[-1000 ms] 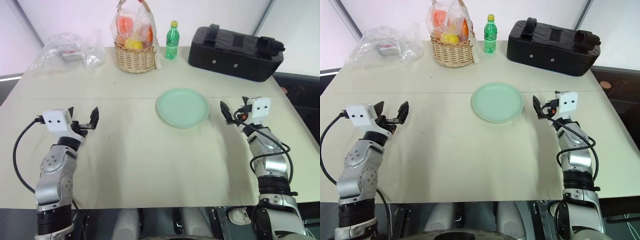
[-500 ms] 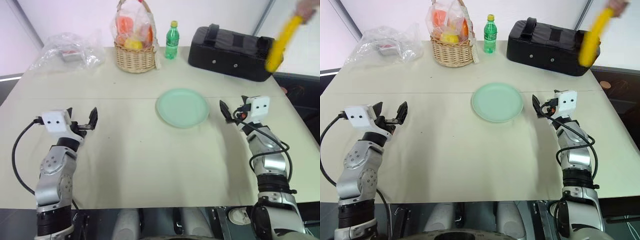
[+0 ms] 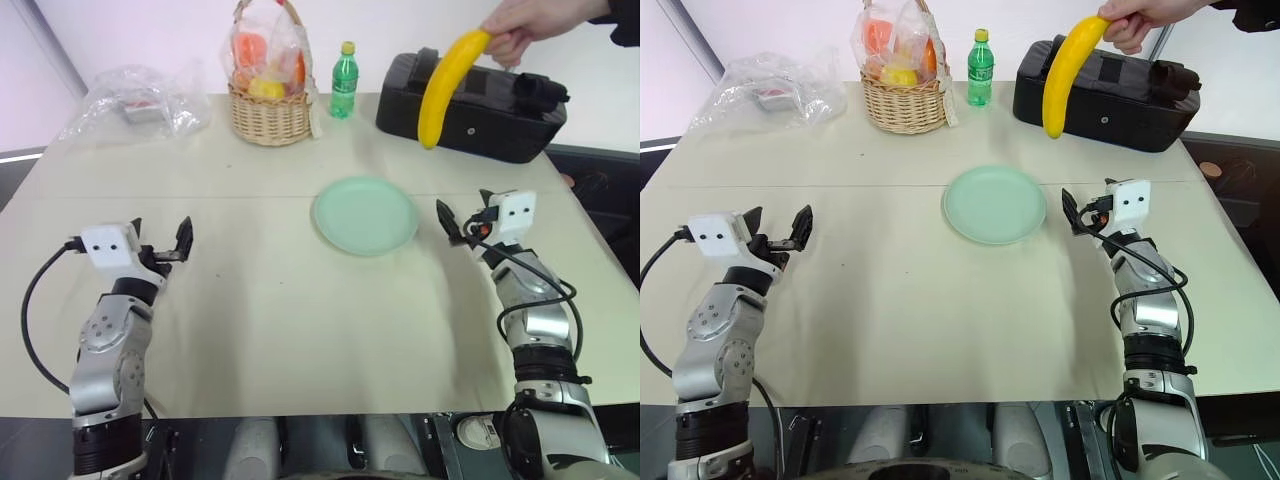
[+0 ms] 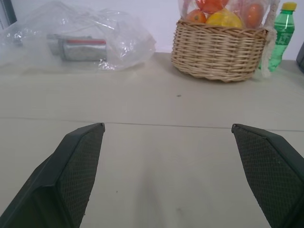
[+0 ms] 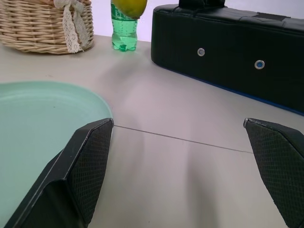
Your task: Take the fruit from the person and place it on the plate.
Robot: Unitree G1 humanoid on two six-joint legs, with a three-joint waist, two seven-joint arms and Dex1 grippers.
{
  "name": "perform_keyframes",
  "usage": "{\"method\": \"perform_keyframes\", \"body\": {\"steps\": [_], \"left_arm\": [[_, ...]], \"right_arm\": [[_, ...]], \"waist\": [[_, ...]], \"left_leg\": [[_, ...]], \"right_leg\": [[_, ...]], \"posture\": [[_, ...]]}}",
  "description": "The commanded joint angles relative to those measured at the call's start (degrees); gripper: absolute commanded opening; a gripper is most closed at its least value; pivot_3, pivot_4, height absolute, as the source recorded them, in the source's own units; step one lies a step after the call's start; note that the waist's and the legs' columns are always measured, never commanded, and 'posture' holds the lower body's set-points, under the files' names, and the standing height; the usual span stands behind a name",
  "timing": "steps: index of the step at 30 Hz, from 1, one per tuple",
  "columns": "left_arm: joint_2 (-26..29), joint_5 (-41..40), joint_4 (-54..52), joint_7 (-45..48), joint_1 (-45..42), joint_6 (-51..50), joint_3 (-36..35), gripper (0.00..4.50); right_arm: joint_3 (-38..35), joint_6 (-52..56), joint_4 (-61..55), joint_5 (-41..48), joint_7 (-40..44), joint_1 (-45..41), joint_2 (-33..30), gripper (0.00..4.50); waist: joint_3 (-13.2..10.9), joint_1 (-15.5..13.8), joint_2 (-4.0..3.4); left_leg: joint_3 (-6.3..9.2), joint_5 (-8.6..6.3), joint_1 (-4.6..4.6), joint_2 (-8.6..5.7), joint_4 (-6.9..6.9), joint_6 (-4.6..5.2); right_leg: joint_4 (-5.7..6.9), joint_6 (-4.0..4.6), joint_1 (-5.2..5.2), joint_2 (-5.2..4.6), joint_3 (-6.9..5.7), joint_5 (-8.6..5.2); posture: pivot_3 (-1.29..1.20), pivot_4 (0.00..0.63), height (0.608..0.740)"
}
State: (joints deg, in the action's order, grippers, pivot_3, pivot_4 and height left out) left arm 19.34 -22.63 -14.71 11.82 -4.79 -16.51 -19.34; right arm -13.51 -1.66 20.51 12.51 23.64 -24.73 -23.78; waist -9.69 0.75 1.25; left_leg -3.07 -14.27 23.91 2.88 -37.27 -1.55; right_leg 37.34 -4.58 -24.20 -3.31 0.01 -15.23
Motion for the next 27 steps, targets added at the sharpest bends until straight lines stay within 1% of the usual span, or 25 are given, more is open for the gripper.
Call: {"method": "perform_keyframes", "body": {"steps": [1, 5, 9, 11, 13, 16, 19, 21, 27], "left_arm": [[5.45, -5.02, -5.15, 6.49, -4.19, -2.28, -0.79, 4.5], [15.4, -16.51, -9.15, 17.35, -10.72, -11.33, -0.84, 4.5], [22.69, -27.41, -12.02, 24.61, -11.13, -20.91, -0.78, 4.5], [25.02, -29.53, -12.43, 26.12, -11.27, -23.25, -0.88, 4.5], [25.84, -30.19, -11.89, 26.13, -11.93, -24.15, -1.23, 4.5], [26.11, -28.97, -9.9, 26.3, -13.05, -23.83, -0.69, 4.5], [25.34, -27.4, -8.55, 26.23, -13.69, -22.91, 0.36, 4.5], [24.47, -26.52, -8.46, 25.68, -13.72, -22.34, 0.73, 4.5], [20.89, -25.65, -10.93, 22.23, -10.49, -22.06, -0.54, 4.5]], "right_arm": [[-0.51, -0.9, -1.02, 0.21, 0.15, -0.91, -0.72, 4.49], [-0.77, -0.53, -1.46, 0.22, 0.29, -0.82, -1.25, 4.49], [-1.16, 0.88, -4.29, 0.68, 0.64, -0.08, -2.37, 4.49], [-1.09, 4.26, -8.69, 2.76, 2.69, 0.34, -3.67, 4.49], [-0.89, 8.92, -13.32, 5.75, 4.94, 0.24, -4.67, 4.49], [-0.39, 18.03, -18.84, 11.29, 6.0, -3.84, -4.82, 4.49], [1.63, 22.34, -19.08, 11.53, 5.29, -8.68, -3.86, 4.49], [2.45, 22.18, -16.61, 10.65, 4.84, -11.56, -2.9, 4.49], [4.13, 14.76, -3.57, 6.82, 4.94, -20.87, 0.15, 4.49]], "waist": [[0.0, -0.13, 0.0], [0.0, -0.03, 0.0], [0.04, 0.43, -0.1], [0.02, 0.42, -0.12], [0.01, 0.39, -0.11], [0.01, 0.39, -0.11], [0.01, 0.31, -0.11], [0.01, 0.19, -0.11], [0.0, 0.05, -0.09]], "left_leg": [[0.04, 0.0, 0.01, 0.01, -0.01, 0.0], [0.02, 0.0, 0.01, 0.0, -0.05, 0.0], [-0.04, 0.0, -0.08, 0.0, 0.02, 0.0], [-0.04, 0.0, -0.09, 0.01, 0.06, 0.0], [0.0, 0.0, -0.1, 0.04, 0.06, 0.0], [-0.01, 0.0, -0.17, 0.04, 0.05, 0.0], [-0.02, 0.0, -0.25, 0.04, 0.05, 0.0], [0.0, 0.0, -0.25, 0.04, 0.05, 0.0], [-0.07, 0.0, -0.17, 0.02, 0.05, 0.0]], "right_leg": [[0.01, 0.0, 0.0, 0.02, -0.03, 0.0], [0.01, 0.0, 0.02, 0.0, -0.02, 0.0], [0.0, 0.0, 0.03, -0.01, 0.08, 0.0], [0.01, 0.0, 0.02, 0.02, 0.1, -0.01], [0.05, 0.0, 0.01, 0.06, 0.07, -0.01], [0.1, 0.01, 0.03, 0.07, 0.08, -0.01], [0.11, 0.02, 0.08, 0.09, 0.1, -0.01], [0.1, 0.03, 0.1, 0.1, 0.09, -0.02], [-0.01, 0.02, 0.1, 0.04, 0.09, -0.01]], "posture": [[0.0, 0.15, 0.74], [0.0, 0.15, 0.74], [0.0, 0.15, 0.74], [0.0, 0.15, 0.74], [0.0, 0.15, 0.74], [0.0, 0.15, 0.74], [0.0, 0.15, 0.74], [0.0, 0.15, 0.74], [0.0, 0.15, 0.74]]}}
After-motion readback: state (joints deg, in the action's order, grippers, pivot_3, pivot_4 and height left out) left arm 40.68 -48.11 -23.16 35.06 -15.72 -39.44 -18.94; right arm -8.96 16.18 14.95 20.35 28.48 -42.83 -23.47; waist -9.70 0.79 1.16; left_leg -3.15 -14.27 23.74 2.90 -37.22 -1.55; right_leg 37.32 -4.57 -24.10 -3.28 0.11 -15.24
